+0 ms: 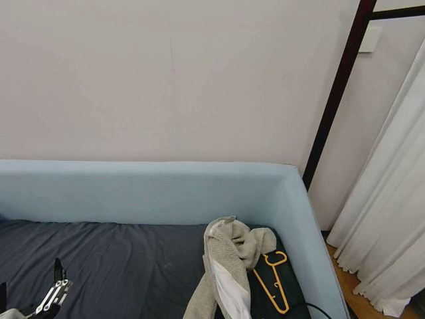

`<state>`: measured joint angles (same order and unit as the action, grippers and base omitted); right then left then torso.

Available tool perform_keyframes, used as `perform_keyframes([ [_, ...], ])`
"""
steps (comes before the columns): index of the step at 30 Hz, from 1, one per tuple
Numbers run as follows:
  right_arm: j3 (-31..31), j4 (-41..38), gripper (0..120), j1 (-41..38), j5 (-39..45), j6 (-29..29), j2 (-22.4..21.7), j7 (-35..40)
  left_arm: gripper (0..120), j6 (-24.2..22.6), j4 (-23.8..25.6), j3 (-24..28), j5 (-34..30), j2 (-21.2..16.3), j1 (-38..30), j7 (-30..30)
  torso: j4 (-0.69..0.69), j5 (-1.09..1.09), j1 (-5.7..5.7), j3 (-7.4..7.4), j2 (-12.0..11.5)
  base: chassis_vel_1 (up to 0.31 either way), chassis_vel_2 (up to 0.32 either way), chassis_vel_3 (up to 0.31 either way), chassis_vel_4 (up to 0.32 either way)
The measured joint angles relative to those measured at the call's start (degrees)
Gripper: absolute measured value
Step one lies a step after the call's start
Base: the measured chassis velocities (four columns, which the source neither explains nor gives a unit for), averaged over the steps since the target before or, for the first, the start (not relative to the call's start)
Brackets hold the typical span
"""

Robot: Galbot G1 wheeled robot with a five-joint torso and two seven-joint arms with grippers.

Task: Pick up the clothes from the sofa and hang them on the clothes hanger.

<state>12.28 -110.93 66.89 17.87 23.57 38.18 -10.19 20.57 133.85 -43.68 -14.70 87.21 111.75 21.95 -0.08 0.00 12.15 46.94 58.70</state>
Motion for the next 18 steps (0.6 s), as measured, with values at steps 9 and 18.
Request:
perform_keyframes([
  [9, 0.1, -4.1, 36, -4.5, -0.3, -3.5, -2.8, -5.2, 100, -0.6, -1.2, -0.4, -0.4, -0.7, -0.9, 0.1, 0.00, 0.00, 0.00, 0.00, 0.0, 0.000, 0.000, 0.000, 0.000],
  [18, -0.4, -1.9, 67, -11.3, 4.3, -19.4, -3.3, -20.1, 100, -0.8, -1.7, -0.3, -0.4, -0.3, -1.3, 0.1, 0.01, 0.00, 0.00, 0.00, 0.0, 0.000, 0.000, 0.000, 0.000],
])
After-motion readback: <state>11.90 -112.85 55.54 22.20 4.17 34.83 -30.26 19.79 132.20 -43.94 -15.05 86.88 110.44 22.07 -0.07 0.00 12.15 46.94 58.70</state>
